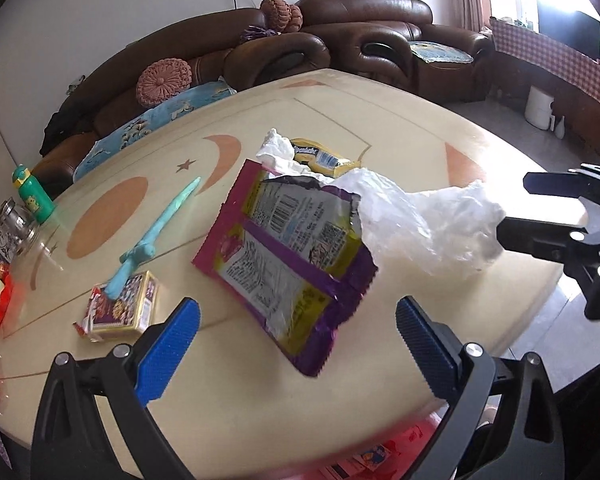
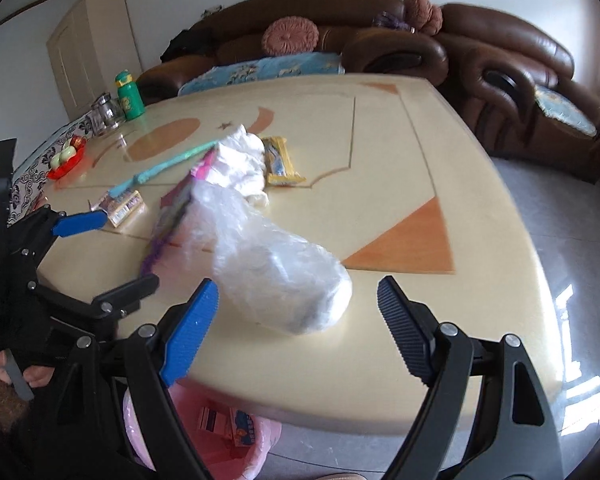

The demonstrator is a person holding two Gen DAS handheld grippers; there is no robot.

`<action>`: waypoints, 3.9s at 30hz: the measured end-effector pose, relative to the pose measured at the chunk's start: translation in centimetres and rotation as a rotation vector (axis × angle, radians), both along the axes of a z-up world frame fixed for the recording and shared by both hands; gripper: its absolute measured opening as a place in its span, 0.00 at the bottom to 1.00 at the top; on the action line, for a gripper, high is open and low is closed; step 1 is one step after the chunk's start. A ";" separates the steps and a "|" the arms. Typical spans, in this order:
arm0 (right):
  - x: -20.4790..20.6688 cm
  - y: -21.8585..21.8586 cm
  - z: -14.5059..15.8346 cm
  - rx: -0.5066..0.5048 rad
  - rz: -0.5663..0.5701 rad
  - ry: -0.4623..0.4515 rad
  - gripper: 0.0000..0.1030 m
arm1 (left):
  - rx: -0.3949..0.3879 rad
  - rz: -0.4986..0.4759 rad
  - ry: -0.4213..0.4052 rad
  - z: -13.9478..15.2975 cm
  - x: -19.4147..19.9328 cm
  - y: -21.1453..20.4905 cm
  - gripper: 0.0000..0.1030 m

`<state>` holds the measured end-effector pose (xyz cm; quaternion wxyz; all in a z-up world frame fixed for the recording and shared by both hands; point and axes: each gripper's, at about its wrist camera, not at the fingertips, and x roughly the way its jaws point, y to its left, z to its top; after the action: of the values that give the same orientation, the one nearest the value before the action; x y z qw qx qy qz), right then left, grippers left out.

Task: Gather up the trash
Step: 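Grasp the clear plastic bag with the right gripper while the left grasps the purple wrapper, then lift the plastic bag and purple wrapper and carry them toward the trash bin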

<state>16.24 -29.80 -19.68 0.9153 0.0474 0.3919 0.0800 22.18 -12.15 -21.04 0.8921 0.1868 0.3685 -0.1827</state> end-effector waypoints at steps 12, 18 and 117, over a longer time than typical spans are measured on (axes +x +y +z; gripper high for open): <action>3.2 -0.5 -2.8 0.047 0.095 0.085 0.78 | -0.017 -0.020 -0.029 -1.1 1.9 0.0 0.93; 4.2 -0.4 -3.2 0.065 0.116 0.093 0.66 | -0.053 -0.022 -0.008 -1.6 2.7 0.9 0.93; -9.0 9.5 10.8 -0.134 -0.050 -0.255 0.25 | -0.313 0.044 -0.112 11.6 -12.9 11.9 0.03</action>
<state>7.22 -20.35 -8.86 0.9605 -0.0145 0.2755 0.0363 9.32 -0.21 -9.41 0.9332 0.0475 0.2893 -0.2077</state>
